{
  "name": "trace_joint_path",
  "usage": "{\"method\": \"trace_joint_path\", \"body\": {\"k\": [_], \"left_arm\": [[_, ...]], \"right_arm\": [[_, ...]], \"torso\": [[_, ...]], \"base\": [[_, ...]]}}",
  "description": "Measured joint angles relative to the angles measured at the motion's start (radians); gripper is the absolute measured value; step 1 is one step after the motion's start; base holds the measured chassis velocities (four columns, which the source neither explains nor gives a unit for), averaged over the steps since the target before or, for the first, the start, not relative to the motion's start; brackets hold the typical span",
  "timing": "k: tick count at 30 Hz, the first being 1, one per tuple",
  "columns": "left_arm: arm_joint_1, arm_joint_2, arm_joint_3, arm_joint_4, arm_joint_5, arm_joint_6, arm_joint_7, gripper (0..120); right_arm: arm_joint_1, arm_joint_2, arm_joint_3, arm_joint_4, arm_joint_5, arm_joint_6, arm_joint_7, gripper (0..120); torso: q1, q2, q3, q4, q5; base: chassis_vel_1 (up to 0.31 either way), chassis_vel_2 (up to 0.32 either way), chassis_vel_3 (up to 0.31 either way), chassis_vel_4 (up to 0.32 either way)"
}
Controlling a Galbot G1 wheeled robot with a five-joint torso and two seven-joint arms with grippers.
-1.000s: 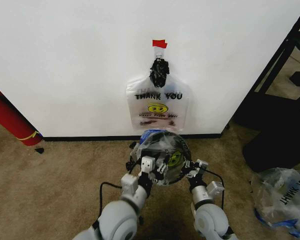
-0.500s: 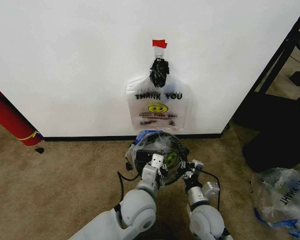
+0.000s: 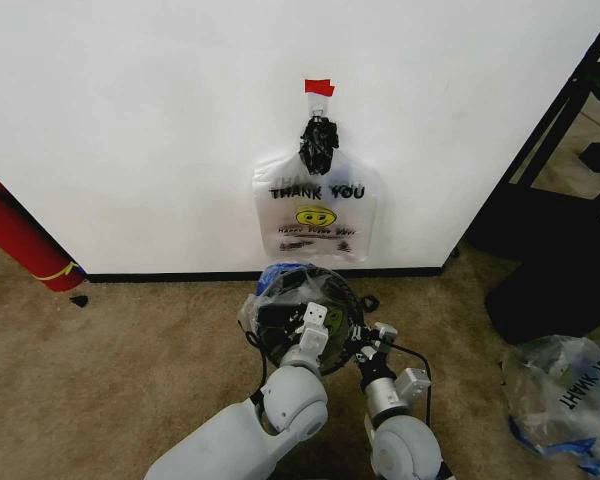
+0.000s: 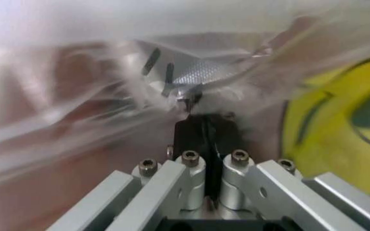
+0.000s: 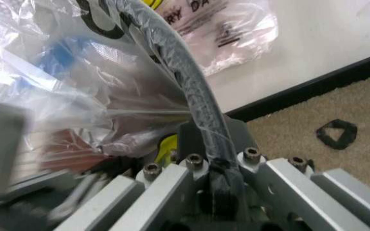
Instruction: Pick up the garbage bag from the wall and place it over the trash bin.
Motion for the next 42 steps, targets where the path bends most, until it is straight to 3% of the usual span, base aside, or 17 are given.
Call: {"method": "trace_joint_path", "body": {"k": [7,28,37,42], "left_arm": [[-0.047,-0.009,-0.003,0.088,0.021,0.001,0.002,0],[-0.096,0.008,-0.037,0.172,0.006,0.004,0.037,0],[-0.081,0.039,-0.044,0.133,0.007,-0.026,0.083,0],[-0.023,0.072,-0.017,0.029,0.004,-0.054,0.129,0]], "right_arm": [[-0.028,-0.006,-0.016,0.030,-0.001,-0.003,0.001,0],[-0.094,-0.033,-0.060,0.091,-0.033,-0.003,-0.015,0],[-0.087,-0.033,-0.055,0.081,-0.032,0.006,-0.029,0],[-0.048,-0.009,-0.029,0.002,-0.022,0.074,-0.074,0]], "torso": [[0.000,0.000,0.000,0.0000,0.0000],[0.000,0.000,0.000,0.0000,0.0000],[0.000,0.000,0.000,0.0001,0.0000],[0.000,0.000,0.000,0.0000,0.0000]], "base": [[0.000,0.000,0.000,0.000],[0.000,0.000,0.000,0.000],[0.000,0.000,0.000,0.000],[0.000,0.000,0.000,0.000]]}}
